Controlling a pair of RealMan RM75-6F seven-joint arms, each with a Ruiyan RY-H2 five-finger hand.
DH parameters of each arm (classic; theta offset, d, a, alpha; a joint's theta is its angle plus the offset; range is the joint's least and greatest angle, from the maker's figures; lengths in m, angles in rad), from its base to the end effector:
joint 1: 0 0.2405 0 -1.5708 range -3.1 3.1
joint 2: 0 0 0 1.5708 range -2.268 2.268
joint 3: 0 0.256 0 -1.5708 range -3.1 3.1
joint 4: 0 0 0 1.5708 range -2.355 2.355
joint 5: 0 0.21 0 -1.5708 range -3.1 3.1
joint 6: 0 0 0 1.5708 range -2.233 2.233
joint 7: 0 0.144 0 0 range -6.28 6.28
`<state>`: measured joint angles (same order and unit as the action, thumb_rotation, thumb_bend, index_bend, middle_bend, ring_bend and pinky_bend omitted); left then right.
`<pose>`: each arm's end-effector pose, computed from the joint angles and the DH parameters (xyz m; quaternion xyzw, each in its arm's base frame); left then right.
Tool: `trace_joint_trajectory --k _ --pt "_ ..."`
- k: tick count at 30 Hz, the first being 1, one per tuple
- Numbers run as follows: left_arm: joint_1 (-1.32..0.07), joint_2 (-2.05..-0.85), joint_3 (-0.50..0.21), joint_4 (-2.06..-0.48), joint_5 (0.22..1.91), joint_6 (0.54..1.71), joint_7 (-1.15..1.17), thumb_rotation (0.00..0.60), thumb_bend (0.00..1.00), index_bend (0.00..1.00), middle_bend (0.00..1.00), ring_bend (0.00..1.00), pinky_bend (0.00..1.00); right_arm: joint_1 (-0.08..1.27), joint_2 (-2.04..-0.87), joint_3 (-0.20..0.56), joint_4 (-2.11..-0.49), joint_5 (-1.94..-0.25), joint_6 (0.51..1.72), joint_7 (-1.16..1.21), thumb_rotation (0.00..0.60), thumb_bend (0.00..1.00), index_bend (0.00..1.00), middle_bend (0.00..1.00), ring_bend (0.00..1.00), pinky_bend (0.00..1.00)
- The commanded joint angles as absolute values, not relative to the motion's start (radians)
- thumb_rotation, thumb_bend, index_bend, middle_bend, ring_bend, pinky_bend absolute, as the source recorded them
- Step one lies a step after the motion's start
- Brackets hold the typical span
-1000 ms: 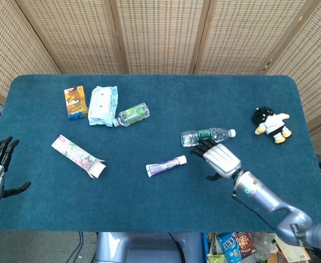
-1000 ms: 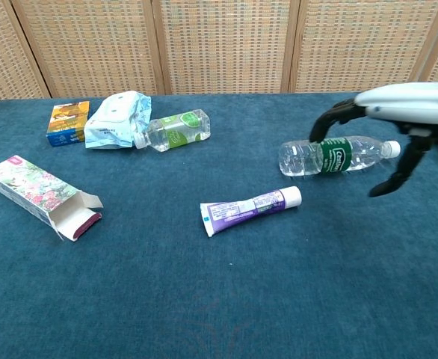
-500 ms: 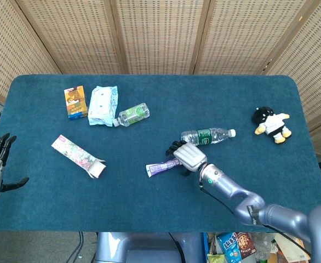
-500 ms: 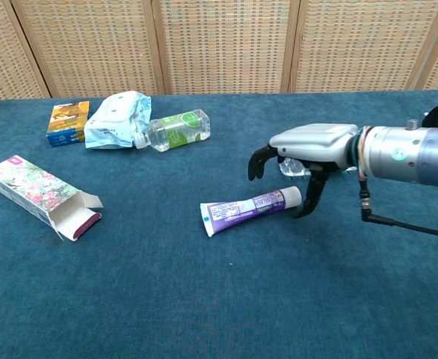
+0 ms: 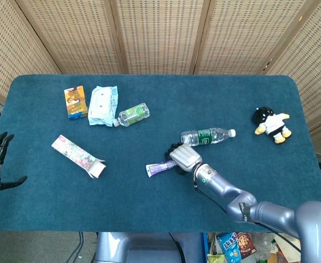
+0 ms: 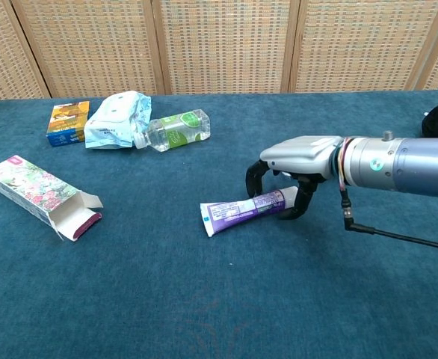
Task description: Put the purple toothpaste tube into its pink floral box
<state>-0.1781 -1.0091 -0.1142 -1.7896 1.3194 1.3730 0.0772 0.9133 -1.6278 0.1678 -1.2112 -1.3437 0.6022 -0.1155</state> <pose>-0.2867 0.2175 0.1787 -0.5769 -0.4151 -0.3750 0.5952 -0.1255 -0.3731 -0.0649 0.8488 -0.3205 0.2907 0.3038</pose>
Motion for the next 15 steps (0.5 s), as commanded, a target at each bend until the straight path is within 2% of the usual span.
trace_joint_trajectory --k 1,6,9,11,15 --pt "-0.178 -1.009 -0.114 -1.789 1.319 1.372 0.076 0.6 0.15 0.0 0.0 0.0 0.0 0.916 -1.634 0.163 -1.205 -1.34 0.605 -0.117 0.6 0.36 0.33 0.34 0.2 0.22" --pt "-0.18 -1.006 -0.115 -1.789 1.317 1.369 0.071 0.6 0.15 0.0 0.0 0.0 0.0 0.921 -1.65 0.154 -1.183 -1.339 0.613 -0.111 0.6 0.37 0.4 0.39 0.25 0.26" --pt "-0.18 -1.006 -0.115 -1.789 1.317 1.369 0.068 0.6 0.15 0.0 0.0 0.0 0.0 0.923 -1.662 0.152 -1.168 -1.343 0.623 -0.1 0.6 0.4 0.47 0.45 0.31 0.33" --pt "-0.181 -1.005 -0.116 -1.788 1.313 1.366 0.067 0.6 0.15 0.0 0.0 0.0 0.0 0.924 -1.67 0.148 -1.154 -1.347 0.627 -0.089 0.6 0.44 0.52 0.5 0.36 0.38" --pt "-0.185 -1.006 -0.116 -1.787 1.306 1.358 0.068 0.6 0.15 0.0 0.0 0.0 0.0 0.92 -1.668 0.138 -1.156 -1.373 0.651 -0.052 0.6 0.51 0.59 0.57 0.42 0.42"
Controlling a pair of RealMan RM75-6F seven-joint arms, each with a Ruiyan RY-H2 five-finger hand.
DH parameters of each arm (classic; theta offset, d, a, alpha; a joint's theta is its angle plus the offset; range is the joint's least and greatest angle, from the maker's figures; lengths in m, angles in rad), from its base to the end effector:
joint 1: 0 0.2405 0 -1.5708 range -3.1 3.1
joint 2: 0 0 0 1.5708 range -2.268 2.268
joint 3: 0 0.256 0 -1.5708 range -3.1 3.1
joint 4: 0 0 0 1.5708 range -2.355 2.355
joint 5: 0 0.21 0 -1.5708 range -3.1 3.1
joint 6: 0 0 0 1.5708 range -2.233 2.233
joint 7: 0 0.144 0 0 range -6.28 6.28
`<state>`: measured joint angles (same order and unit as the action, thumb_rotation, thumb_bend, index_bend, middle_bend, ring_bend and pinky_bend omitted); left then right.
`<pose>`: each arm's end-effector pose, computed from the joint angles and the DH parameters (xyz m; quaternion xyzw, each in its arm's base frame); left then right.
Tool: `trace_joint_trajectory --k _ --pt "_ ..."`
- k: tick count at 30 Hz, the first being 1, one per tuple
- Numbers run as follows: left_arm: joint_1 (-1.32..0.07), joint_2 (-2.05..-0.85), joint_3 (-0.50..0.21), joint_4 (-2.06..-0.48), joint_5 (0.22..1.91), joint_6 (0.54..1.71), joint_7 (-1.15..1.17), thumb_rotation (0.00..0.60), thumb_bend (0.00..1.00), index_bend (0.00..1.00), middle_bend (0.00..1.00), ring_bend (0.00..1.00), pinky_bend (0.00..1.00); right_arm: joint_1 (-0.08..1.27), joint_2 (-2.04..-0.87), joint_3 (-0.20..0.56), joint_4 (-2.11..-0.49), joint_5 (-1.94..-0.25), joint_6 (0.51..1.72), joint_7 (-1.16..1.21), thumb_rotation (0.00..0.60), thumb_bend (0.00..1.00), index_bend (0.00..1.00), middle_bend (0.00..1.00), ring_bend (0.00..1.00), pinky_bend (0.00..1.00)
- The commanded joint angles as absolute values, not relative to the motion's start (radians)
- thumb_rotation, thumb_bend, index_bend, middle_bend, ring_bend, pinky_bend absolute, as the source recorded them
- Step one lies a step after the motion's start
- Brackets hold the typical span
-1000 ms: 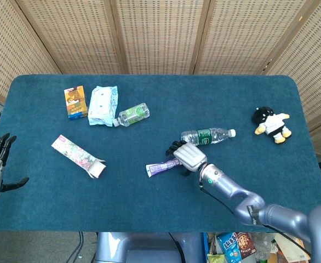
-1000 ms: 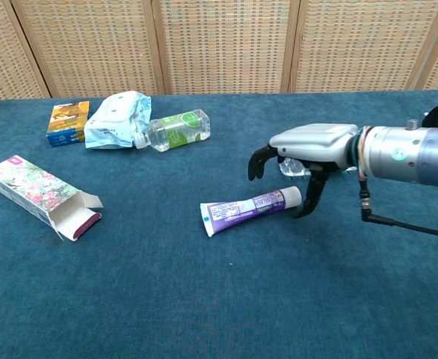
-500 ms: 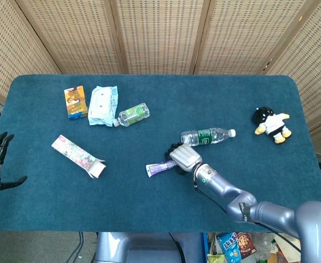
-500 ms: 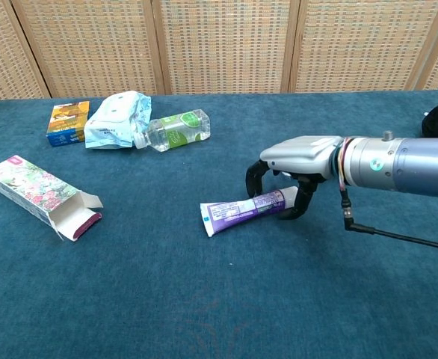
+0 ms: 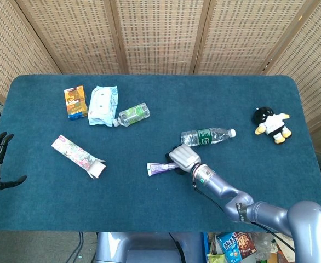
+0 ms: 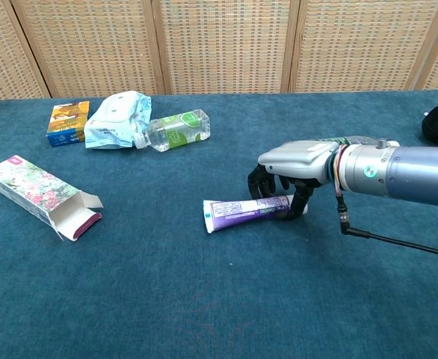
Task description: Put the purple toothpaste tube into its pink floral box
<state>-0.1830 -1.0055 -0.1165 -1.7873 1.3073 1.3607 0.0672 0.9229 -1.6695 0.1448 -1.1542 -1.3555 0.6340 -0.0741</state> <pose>-0.2882 0.2193 0.1793 -0.5748 -0.4207 -0.3735 0.5942 -0.1274 -0.3745 -0.0737 0.8444 -0.3235 0.2980 0.3057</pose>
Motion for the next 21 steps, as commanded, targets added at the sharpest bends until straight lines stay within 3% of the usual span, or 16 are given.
trace_joint_trajectory --k 1,12,21 --pt "-0.186 -1.007 -0.116 -1.786 1.306 1.355 0.071 0.6 0.15 0.0 0.0 0.0 0.0 0.917 -1.663 0.134 -1.16 -1.382 0.66 -0.038 0.6 0.54 0.61 0.58 0.43 0.42" --pt "-0.221 -1.0 -0.127 -1.765 1.314 1.321 0.086 0.6 0.15 0.0 0.0 0.0 0.0 0.862 -1.539 0.123 -1.291 -1.428 0.756 0.129 0.6 0.63 0.64 0.61 0.46 0.45" --pt "-0.346 -0.972 -0.146 -1.605 1.396 1.167 0.001 0.6 0.15 0.0 0.0 0.0 0.0 0.8 -1.38 0.12 -1.43 -1.424 0.815 0.251 0.6 0.64 0.64 0.61 0.46 0.45"
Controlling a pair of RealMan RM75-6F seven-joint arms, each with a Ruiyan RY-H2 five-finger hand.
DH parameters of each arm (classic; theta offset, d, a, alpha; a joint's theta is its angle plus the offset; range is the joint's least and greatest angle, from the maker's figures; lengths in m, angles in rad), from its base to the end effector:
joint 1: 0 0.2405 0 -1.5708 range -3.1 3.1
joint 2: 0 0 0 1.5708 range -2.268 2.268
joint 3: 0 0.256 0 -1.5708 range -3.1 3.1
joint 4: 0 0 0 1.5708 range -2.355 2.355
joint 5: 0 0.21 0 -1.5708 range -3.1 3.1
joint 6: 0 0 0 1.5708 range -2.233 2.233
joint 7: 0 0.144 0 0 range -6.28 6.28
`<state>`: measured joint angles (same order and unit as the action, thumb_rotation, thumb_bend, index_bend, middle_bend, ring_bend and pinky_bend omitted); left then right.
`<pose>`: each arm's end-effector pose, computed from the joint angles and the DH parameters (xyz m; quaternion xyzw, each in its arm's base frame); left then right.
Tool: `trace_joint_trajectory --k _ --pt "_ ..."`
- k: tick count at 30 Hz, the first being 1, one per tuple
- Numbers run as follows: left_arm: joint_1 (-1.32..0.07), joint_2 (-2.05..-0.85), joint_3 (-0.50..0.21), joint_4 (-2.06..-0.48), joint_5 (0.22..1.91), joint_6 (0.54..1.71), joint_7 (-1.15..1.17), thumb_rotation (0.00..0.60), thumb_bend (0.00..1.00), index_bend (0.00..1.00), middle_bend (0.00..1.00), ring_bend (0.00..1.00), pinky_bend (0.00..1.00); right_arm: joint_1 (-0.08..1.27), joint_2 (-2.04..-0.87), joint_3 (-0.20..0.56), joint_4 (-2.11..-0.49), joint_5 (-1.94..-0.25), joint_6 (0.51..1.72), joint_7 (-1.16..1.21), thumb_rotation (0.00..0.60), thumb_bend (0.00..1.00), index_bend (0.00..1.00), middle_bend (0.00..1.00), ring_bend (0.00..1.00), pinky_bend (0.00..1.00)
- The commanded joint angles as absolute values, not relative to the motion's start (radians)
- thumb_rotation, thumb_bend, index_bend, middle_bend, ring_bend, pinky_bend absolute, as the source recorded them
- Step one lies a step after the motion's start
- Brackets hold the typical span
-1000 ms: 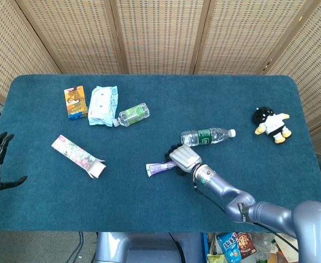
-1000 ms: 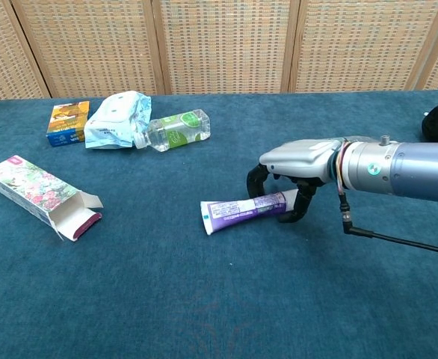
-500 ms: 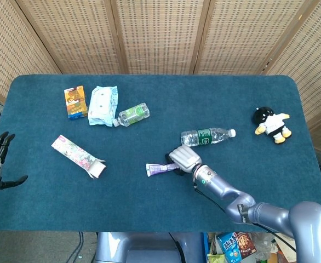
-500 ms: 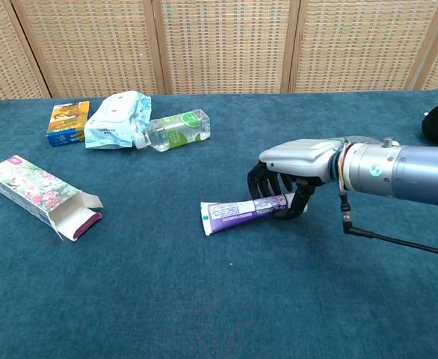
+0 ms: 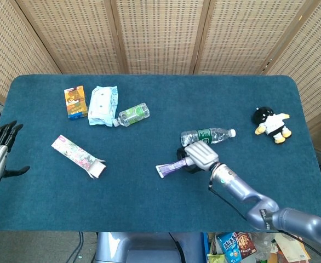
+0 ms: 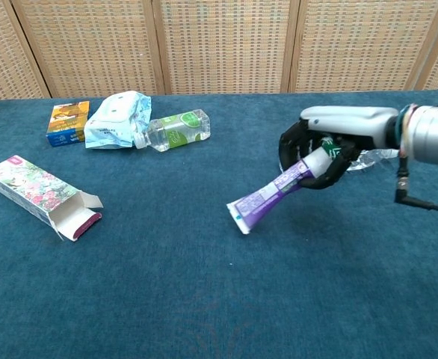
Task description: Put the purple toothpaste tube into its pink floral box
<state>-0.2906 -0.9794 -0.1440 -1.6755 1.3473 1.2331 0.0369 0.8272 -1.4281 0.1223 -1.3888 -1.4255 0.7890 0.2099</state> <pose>-0.2848 0.2609 0.1875 -0.6338 -0.3734 -0.3568 0.5758 -0.1457 -0.3614 0.0009 0.7777 -0.4095 0.3834 0.2835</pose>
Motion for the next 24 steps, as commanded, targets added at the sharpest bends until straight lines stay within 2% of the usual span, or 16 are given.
trace_joint_trajectory --k 1,10,19,24 --pt "-0.368 -0.978 -0.144 -1.572 1.418 1.143 -0.014 0.6 0.15 0.0 0.0 0.0 0.0 0.791 -1.361 0.118 -1.447 -1.428 0.824 0.266 0.6 0.65 0.64 0.61 0.46 0.45" --pt "-0.527 -1.101 -0.088 -1.294 1.649 1.061 -0.174 0.6 0.15 0.0 0.0 0.0 0.0 0.735 -1.223 0.098 -1.558 -1.452 0.872 0.378 0.6 0.66 0.65 0.62 0.46 0.45" --pt "-0.655 -1.248 -0.022 -1.094 1.767 0.998 -0.211 0.6 0.15 0.0 0.0 0.0 0.0 0.692 -1.155 0.085 -1.601 -1.458 0.907 0.423 0.6 0.68 0.65 0.62 0.46 0.45" --pt "-0.688 -1.297 0.017 -0.996 1.808 1.01 -0.284 0.6 0.15 0.0 0.0 0.0 0.0 0.681 -1.142 0.083 -1.606 -1.456 0.916 0.423 0.6 0.68 0.65 0.62 0.47 0.45"
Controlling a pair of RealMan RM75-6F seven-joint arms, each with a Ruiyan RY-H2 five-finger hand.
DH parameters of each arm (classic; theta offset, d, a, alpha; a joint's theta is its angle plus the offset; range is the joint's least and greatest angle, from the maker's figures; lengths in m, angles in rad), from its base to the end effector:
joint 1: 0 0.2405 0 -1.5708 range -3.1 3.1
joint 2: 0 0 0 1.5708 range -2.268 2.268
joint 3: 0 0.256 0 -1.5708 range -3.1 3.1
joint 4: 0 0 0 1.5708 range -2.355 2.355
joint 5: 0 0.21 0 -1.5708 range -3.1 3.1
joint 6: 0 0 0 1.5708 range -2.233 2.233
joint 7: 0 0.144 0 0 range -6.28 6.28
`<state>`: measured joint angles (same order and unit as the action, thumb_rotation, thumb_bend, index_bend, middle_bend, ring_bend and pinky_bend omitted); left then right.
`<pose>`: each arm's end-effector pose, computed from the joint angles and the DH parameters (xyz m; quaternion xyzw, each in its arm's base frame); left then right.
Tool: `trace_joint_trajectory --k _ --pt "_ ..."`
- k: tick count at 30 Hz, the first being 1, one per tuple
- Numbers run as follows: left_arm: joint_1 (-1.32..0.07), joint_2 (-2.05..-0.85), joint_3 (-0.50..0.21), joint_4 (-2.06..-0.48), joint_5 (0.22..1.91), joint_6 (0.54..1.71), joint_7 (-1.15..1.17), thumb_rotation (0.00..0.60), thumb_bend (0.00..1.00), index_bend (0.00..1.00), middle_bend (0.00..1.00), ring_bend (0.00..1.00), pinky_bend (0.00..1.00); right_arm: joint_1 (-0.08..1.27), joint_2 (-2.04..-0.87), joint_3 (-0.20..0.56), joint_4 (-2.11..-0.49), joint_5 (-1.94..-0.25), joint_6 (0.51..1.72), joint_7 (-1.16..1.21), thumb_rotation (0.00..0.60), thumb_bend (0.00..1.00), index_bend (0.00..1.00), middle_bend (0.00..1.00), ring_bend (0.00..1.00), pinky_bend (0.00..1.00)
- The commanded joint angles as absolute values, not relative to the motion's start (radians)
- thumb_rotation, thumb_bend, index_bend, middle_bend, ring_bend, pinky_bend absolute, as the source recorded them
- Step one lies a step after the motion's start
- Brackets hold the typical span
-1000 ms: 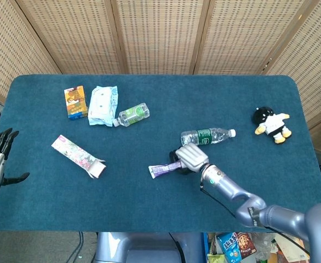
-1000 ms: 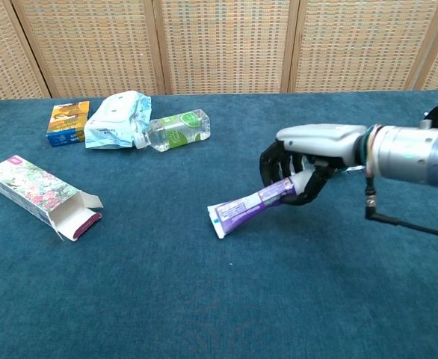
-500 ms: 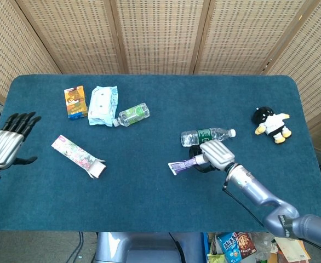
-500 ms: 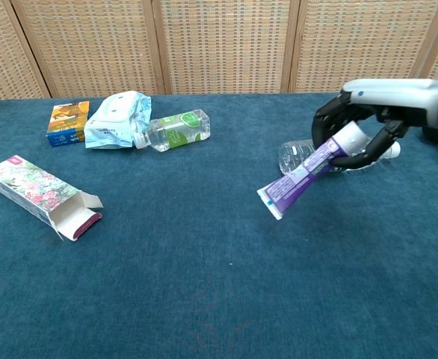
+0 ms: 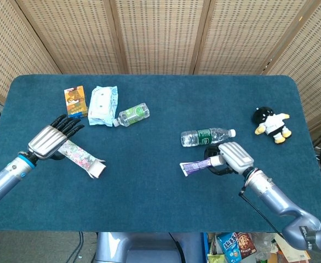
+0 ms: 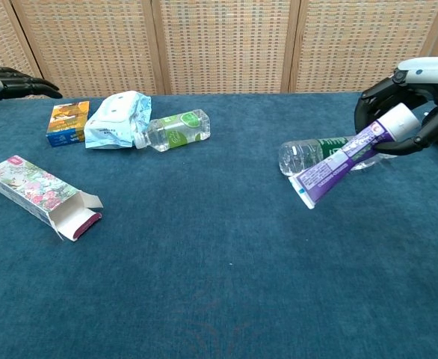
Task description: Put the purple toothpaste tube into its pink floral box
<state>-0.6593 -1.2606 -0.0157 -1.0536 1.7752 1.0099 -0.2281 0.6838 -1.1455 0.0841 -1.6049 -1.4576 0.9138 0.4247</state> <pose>-0.2701 0.3656 0.1083 -0.8331 -0.2073 -0.2853 0.4261 -0.1875 -0.3308 0.0852 0.7046 -0.4875 0.4217 0.2966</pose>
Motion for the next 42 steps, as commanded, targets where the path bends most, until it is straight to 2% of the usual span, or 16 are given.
trace_joint_trajectory --k 1,5,6,16,18,21,24,28,31,35,42 --pt "-0.695 -1.305 0.03 -0.978 1.817 1.01 -0.31 0.6 0.15 0.0 0.0 0.0 0.0 0.679 -1.139 0.084 -1.607 -1.454 0.916 0.422 0.6 0.68 0.65 0.62 0.47 0.45" --pt "-0.715 -1.33 0.074 -0.919 1.848 1.01 -0.379 0.6 0.15 0.0 0.0 0.0 0.0 0.674 -1.135 0.086 -1.608 -1.446 0.918 0.418 0.6 0.68 0.65 0.62 0.46 0.45" --pt "-0.724 -1.348 0.105 -0.886 1.871 0.992 -0.391 0.6 0.15 0.0 0.0 0.0 0.0 0.67 -1.133 0.089 -1.609 -1.441 0.922 0.416 0.6 0.68 0.65 0.62 0.47 0.45" --pt "-0.752 -1.466 0.192 -0.71 1.906 0.978 -0.44 0.6 0.15 0.0 0.0 0.0 0.02 0.658 -1.133 0.101 -1.624 -1.421 0.93 0.391 0.6 0.68 0.65 0.62 0.46 0.45" --pt "-0.759 -1.485 0.202 -0.691 1.908 0.967 -0.439 0.6 0.16 0.0 0.0 0.0 0.04 0.656 -1.131 0.102 -1.627 -1.421 0.93 0.389 0.6 0.68 0.65 0.62 0.47 0.45" --pt "-0.766 -1.502 0.214 -0.676 1.907 0.97 -0.447 0.6 0.21 0.0 0.0 0.01 0.12 0.651 -1.129 0.101 -1.627 -1.422 0.933 0.386 0.6 0.68 0.65 0.62 0.47 0.45" --pt "-0.773 -1.512 0.222 -0.666 1.911 0.997 -0.453 0.6 0.34 0.09 0.11 0.12 0.27 0.645 -1.124 0.1 -1.626 -1.423 0.937 0.386 0.6 0.68 0.65 0.62 0.47 0.45" --pt "-0.771 -1.525 0.218 -0.649 1.908 1.048 -0.443 0.6 0.53 0.36 0.34 0.34 0.46 0.637 -1.115 0.102 -1.633 -1.426 0.946 0.394 0.6 0.68 0.65 0.62 0.46 0.45" --pt "-0.773 -1.527 0.215 -0.646 1.899 1.079 -0.465 0.6 0.57 0.48 0.45 0.43 0.53 0.628 -1.105 0.106 -1.643 -1.424 0.955 0.406 0.6 0.68 0.65 0.62 0.46 0.45" --pt "-0.79 -1.516 0.206 -0.655 1.896 1.124 -0.485 0.6 0.57 0.5 0.46 0.44 0.53 0.62 -1.092 0.111 -1.656 -1.419 0.963 0.413 0.6 0.68 0.65 0.62 0.47 0.45" --pt "-0.881 -1.502 0.151 -0.663 1.897 1.221 -0.527 0.6 0.57 0.5 0.47 0.45 0.53 0.597 -1.044 0.147 -1.702 -1.367 0.995 0.408 0.6 0.68 0.65 0.62 0.47 0.45"
